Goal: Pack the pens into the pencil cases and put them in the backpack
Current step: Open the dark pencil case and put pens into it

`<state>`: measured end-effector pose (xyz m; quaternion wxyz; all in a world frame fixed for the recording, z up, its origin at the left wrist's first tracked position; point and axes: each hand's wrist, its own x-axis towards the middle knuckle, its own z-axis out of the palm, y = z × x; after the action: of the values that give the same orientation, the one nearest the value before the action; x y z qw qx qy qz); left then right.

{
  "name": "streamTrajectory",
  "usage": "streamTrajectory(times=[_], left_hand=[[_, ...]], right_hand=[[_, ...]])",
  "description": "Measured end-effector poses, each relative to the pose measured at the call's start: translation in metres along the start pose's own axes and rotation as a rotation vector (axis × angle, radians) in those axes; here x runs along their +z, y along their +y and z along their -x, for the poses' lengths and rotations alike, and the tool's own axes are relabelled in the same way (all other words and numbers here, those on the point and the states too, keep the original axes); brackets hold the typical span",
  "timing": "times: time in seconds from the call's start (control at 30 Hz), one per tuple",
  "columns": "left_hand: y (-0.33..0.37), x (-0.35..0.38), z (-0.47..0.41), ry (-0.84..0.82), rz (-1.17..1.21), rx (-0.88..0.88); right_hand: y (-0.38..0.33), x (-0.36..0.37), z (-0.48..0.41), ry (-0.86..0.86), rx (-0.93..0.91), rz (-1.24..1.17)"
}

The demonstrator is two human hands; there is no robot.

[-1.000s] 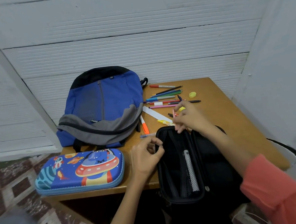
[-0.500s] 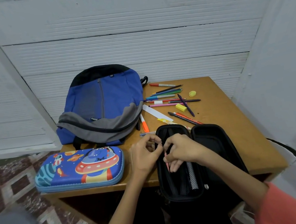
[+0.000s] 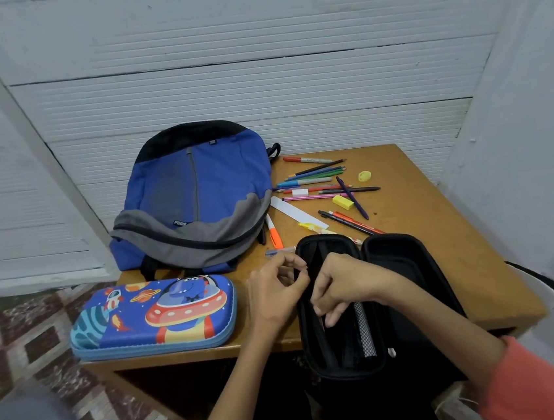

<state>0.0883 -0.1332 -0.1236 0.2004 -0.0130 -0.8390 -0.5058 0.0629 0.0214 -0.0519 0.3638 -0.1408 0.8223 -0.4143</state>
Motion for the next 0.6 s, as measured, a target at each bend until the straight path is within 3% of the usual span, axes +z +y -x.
streamTrajectory(times=[0.13, 0.27, 0.4, 0.5, 0.6], left_hand=[[0.0, 0.001, -0.001, -0.009, 0.027, -0.017], [-0.002, 0.003, -0.001, -0.019, 0.021, -0.005], [0.0, 0.003, -0.001, -0.018, -0.01, 0.008], [0.002, 0.001, 0.0, -0.006, -0.064, 0.048], [0.004, 0.0, 0.0, -0.01, -0.128, 0.077]], right_hand=[[0.0, -0.015, -0.01, 0.114, -0.087, -0.034], [0.008, -0.039, -0.027, 0.458, -0.137, -0.186], [0.033, -0.079, -0.054, 0.847, -0.075, 0.051], [0.05, -0.101, -0.067, 0.903, -0.009, 0.299], [0.059, -0.109, -0.074, 0.94, 0.046, 0.401]])
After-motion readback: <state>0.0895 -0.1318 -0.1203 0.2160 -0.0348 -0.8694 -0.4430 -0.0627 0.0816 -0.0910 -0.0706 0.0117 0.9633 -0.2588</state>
